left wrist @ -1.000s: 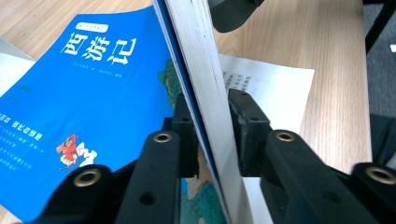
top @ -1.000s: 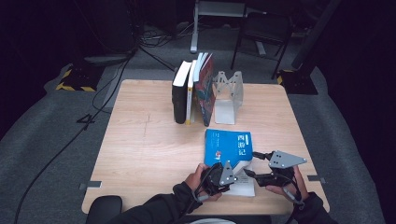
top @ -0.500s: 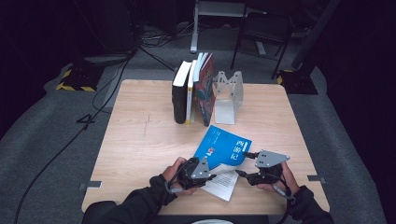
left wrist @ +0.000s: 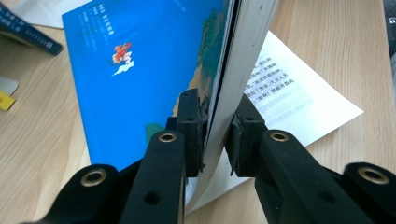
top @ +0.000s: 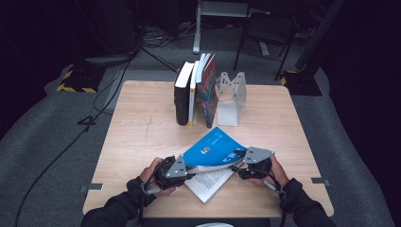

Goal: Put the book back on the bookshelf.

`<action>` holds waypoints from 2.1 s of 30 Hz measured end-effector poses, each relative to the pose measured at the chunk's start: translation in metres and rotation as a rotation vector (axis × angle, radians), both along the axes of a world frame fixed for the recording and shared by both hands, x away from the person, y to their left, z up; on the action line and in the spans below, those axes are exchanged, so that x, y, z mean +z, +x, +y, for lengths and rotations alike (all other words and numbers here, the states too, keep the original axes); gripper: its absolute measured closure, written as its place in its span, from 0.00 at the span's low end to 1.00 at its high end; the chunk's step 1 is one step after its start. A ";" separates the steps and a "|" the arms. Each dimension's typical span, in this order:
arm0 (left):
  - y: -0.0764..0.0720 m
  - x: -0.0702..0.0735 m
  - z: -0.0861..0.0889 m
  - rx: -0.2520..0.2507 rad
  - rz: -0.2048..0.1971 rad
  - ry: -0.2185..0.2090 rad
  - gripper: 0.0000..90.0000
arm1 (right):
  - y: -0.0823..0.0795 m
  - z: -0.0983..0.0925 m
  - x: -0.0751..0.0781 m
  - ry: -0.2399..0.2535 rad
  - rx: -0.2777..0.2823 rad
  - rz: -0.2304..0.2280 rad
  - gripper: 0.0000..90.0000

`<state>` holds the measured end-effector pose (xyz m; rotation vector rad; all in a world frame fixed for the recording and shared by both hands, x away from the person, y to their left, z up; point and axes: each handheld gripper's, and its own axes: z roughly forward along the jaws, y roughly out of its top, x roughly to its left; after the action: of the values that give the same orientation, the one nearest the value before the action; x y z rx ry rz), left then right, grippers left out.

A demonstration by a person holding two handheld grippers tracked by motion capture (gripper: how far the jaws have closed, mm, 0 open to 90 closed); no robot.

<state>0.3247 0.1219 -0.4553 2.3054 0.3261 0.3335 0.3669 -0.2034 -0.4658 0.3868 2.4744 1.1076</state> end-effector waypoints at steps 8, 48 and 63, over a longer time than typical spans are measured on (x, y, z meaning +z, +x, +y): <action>0.016 0.003 0.023 0.105 0.025 -0.016 0.73 | 0.000 0.012 0.003 -0.006 0.076 -0.054 0.75; 0.012 0.008 0.073 0.248 0.011 -0.020 0.48 | -0.012 0.029 0.014 -0.040 0.253 -0.115 0.87; -0.011 0.005 -0.001 0.238 -0.015 0.135 0.53 | -0.017 0.037 0.017 -0.049 0.251 -0.116 0.86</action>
<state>0.3132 0.1204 -0.4505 2.3981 0.5889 0.5046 0.3501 -0.1669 -0.4486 -0.0036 2.4894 1.1267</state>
